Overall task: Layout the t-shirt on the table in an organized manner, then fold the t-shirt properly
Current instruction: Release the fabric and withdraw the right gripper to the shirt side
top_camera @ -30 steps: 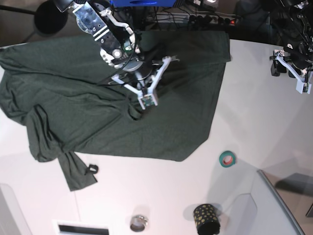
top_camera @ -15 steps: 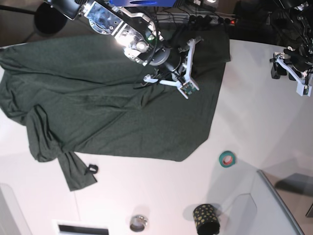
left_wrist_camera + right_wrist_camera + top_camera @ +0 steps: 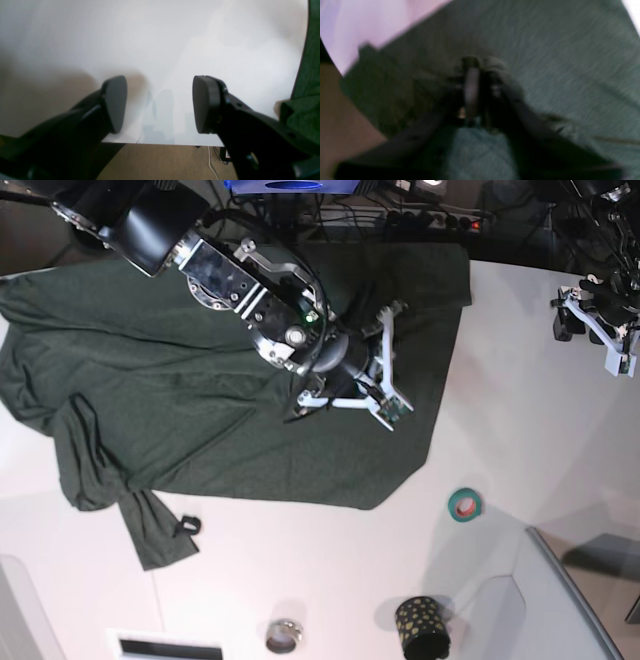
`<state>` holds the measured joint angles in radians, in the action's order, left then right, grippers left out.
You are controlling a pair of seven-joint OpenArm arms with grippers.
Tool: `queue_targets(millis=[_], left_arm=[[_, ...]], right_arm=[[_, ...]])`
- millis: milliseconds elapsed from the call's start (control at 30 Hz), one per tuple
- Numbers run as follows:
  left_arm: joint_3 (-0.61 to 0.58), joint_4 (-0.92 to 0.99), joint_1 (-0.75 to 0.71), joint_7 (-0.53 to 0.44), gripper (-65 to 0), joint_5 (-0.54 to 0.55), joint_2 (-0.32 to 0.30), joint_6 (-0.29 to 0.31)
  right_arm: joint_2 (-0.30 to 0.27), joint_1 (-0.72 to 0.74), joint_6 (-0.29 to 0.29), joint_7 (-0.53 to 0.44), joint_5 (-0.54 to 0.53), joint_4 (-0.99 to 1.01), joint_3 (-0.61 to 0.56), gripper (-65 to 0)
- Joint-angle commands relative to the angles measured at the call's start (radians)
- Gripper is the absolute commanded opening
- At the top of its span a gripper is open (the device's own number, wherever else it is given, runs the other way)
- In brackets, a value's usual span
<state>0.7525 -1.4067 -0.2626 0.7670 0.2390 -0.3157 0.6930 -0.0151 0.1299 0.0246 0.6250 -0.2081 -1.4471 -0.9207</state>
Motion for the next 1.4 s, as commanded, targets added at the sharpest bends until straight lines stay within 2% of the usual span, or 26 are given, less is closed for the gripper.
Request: queue_targets(millis=[0,67,100,200,300,367,467,500,533,600,633,667,733,800,900,967,1167,1300,1367], left_arm=[[0.006,-0.015,0.004,-0.016,-25.3,0.009,-0.018,0.005],[0.006,-0.015,0.006,-0.016,-25.3,0.010,-0.017,0.005],[0.006,-0.015,0.006,-0.016,-25.3,0.010,-0.010,0.005],[0.005,-0.016,0.010,-0.016,-25.3,0.010,-0.001,0.005],[0.005,-0.013,0.026,-0.016,-25.3,0.004,0.022,0.005],[0.005,-0.021,0.026,-0.014,-25.3,0.009,0.033,0.005],[0.005,-0.023,0.026,-0.014,-25.3,0.007,0.053,0.005],[0.005,-0.023,0.026,-0.014,-25.3,0.009,0.059,0.005],[0.002,-0.023,0.027,-0.014,-25.3,0.007,0.066,0.005],[-0.027,-0.023,0.030,-0.014,-25.3,0.006,0.071,0.005],[-0.046,-0.023,0.029,-0.014,-25.3,0.004,0.071,0.005],[-0.061,-0.023,0.024,-0.014,-25.3,0.004,0.071,0.005],[-0.077,-0.023,0.023,-0.014,-25.3,0.004,0.072,0.005],[-0.078,-0.023,0.027,-0.014,-25.3,0.009,0.074,0.005],[-0.072,-0.021,0.027,-0.014,-25.3,0.009,0.076,0.005],[-0.070,-0.023,0.024,-0.014,-25.3,0.009,0.074,0.005],[-0.070,-0.024,0.021,-0.014,-25.3,0.007,0.072,0.005],[-0.075,-0.069,0.019,-0.010,-25.3,0.004,0.074,0.005],[-0.078,-0.079,0.007,-0.011,-25.3,0.004,0.074,0.005]], right_arm=[[0.013,0.014,-0.007,-0.017,-0.004,-0.017,-0.004,-44.4],[0.010,0.015,-0.007,-0.014,-0.004,-0.030,-0.004,-31.7],[0.005,0.017,-0.007,0.000,-0.004,-0.053,0.001,-29.4],[-0.046,0.015,-0.007,0.078,-0.004,-0.154,0.047,-30.2],[-0.113,0.006,-0.004,0.097,-0.003,-0.286,0.167,-30.2],[-0.147,0.003,-0.001,0.086,-0.001,-0.303,0.320,-30.2],[-0.167,0.050,-0.013,0.052,0.000,-0.180,0.677,-30.2],[-0.177,0.087,-0.036,0.031,0.000,-0.109,0.765,-30.2],[-0.197,0.135,-0.085,0.005,0.000,-0.011,0.832,-30.2],[-0.247,0.261,-0.209,-0.063,0.000,0.228,0.891,-30.3],[-0.266,0.319,-0.260,-0.109,0.000,0.363,0.888,-30.3],[-0.277,0.382,-0.280,-0.162,0.000,0.509,0.883,-30.3],[-0.283,0.480,-0.280,-0.279,0.000,0.742,0.851,-30.3],[-0.285,0.580,-0.282,-0.448,0.000,0.983,0.780,-30.3],[-0.276,0.653,-0.280,-0.647,0.000,1.207,0.636,-30.3],[-0.239,0.664,-0.279,-0.741,-0.001,1.288,0.556,-30.3],[-0.208,0.637,-0.193,-0.753,-0.001,1.307,0.524,-30.3],[-0.220,0.637,-0.145,-0.753,-0.003,1.298,0.526,-30.3],[-0.254,0.632,-0.127,-0.752,-0.004,1.262,0.526,-30.3]])
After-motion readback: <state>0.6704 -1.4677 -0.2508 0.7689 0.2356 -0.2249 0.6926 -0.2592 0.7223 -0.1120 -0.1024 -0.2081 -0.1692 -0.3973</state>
